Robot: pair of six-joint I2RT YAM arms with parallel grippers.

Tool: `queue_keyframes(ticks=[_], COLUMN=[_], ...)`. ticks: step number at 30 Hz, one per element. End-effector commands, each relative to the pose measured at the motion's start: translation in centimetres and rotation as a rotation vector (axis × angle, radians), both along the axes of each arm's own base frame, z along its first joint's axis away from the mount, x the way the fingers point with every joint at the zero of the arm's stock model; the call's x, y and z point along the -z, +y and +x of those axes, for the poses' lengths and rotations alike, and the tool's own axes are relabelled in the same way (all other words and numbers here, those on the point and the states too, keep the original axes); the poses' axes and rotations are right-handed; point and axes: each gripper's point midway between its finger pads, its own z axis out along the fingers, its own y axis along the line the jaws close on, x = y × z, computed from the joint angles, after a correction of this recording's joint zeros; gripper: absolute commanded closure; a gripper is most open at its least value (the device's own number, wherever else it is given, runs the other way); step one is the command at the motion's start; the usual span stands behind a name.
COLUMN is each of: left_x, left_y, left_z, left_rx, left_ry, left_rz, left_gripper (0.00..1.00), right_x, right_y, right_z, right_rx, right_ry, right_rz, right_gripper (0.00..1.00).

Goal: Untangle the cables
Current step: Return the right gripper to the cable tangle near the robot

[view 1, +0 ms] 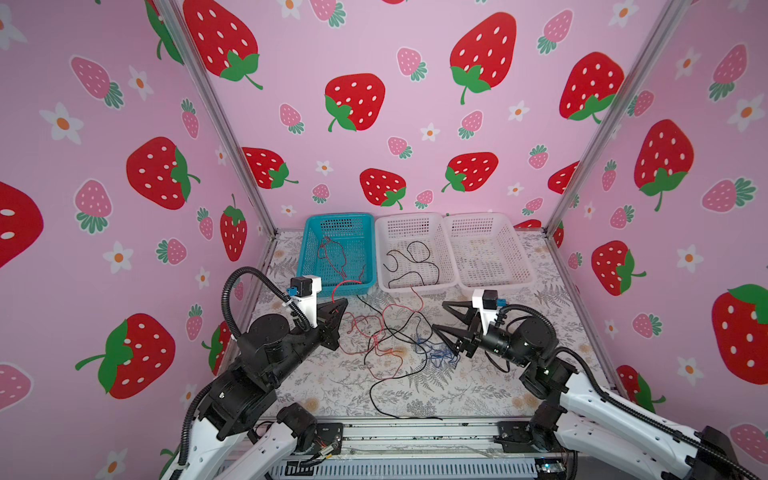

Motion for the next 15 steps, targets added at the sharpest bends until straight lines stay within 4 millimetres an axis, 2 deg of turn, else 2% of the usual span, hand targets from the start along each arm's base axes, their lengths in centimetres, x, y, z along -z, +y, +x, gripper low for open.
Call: queue_keyframes(ticks=[1, 8, 13, 15], left_x=[-1.7, -2.6, -3.4, -3.4], left_y=[0.0, -1.1, -1.3, -1.4], left_z=[-0.4, -0.3, -0.5, -0.6], left_rx=[-0.008, 0.015, 0.023, 0.028], left_ry=[0.047, 0.099, 0.096, 0.101], left_rz=[-0.102, -0.227, -0.238, -0.237], left_gripper=[1.00, 1.00, 1.00, 1.00], right_x=[0.0, 3.5, 4.6, 5.2], right_y=[0.8, 5.6, 8.9, 10.2], right_z=[-1.8, -4.0, -4.5, -4.2], right_rx=[-0.079, -0.174, -0.113, -0.081], right_ry=[-0.017, -0.038, -0.120, -0.141], right_rz=[0.052, -0.053, -0.148, -0.193], right_gripper=[0.18, 0.21, 0.25, 0.29])
